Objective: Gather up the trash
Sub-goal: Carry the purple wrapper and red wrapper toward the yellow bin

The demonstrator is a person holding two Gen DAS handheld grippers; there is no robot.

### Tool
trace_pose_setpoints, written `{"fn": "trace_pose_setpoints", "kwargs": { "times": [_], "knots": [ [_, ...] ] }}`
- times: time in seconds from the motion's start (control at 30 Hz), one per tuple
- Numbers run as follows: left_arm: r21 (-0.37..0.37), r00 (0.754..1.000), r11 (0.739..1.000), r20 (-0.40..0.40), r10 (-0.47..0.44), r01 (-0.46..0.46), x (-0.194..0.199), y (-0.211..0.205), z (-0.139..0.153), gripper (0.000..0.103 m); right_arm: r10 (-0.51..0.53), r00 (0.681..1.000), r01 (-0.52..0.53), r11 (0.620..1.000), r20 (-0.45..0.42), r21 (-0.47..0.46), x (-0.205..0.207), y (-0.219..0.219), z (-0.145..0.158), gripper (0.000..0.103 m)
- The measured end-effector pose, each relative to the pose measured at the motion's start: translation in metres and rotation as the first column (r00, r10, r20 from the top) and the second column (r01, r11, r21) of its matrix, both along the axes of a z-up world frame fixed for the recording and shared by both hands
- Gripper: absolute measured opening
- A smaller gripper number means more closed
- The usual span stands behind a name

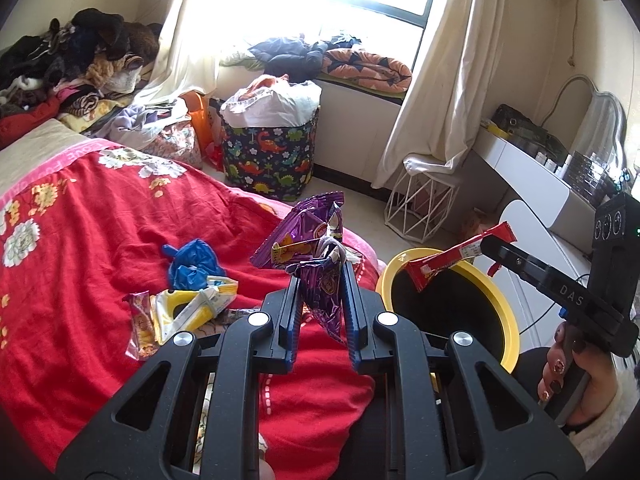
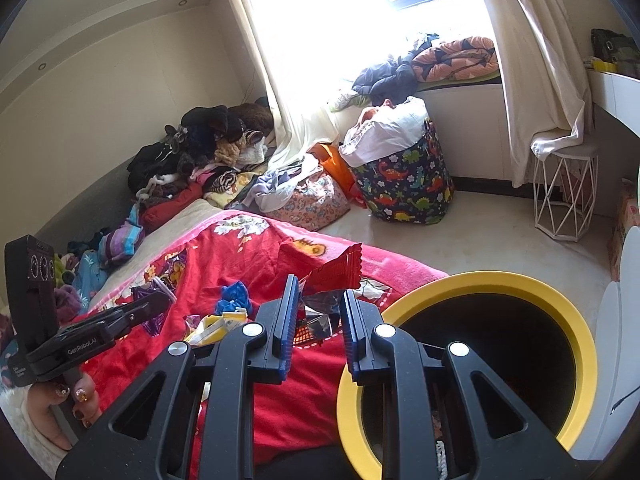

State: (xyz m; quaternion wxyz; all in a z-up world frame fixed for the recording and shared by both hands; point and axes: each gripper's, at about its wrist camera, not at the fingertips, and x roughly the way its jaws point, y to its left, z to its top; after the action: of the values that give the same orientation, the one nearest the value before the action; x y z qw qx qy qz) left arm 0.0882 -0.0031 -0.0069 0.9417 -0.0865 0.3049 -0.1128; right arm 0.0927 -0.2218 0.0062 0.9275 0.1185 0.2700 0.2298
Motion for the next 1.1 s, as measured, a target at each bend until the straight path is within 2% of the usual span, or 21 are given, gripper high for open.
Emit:
{"fn": "trace_pose_setpoints", "kwargs": {
  "times": [0.57, 1.1],
  "knots": [
    [0.014, 0.997, 0.997, 0.007, -0.075, 0.075, -0.002, -0.037, 0.000, 0.013, -0.097, 0.995, 0.097, 0.995, 0.017, 0.004, -0.005, -0.031, 0.006, 0.020],
    [0.028, 0.988, 0.988, 0.003, -0.153, 0.153, -0.004, -0.074, -0.004, 0.013, -0.192, 0.981, 0.193, 0.981, 0.028, -0.028, -0.008, -0.055, 0.003, 0.020]
  ]
}}
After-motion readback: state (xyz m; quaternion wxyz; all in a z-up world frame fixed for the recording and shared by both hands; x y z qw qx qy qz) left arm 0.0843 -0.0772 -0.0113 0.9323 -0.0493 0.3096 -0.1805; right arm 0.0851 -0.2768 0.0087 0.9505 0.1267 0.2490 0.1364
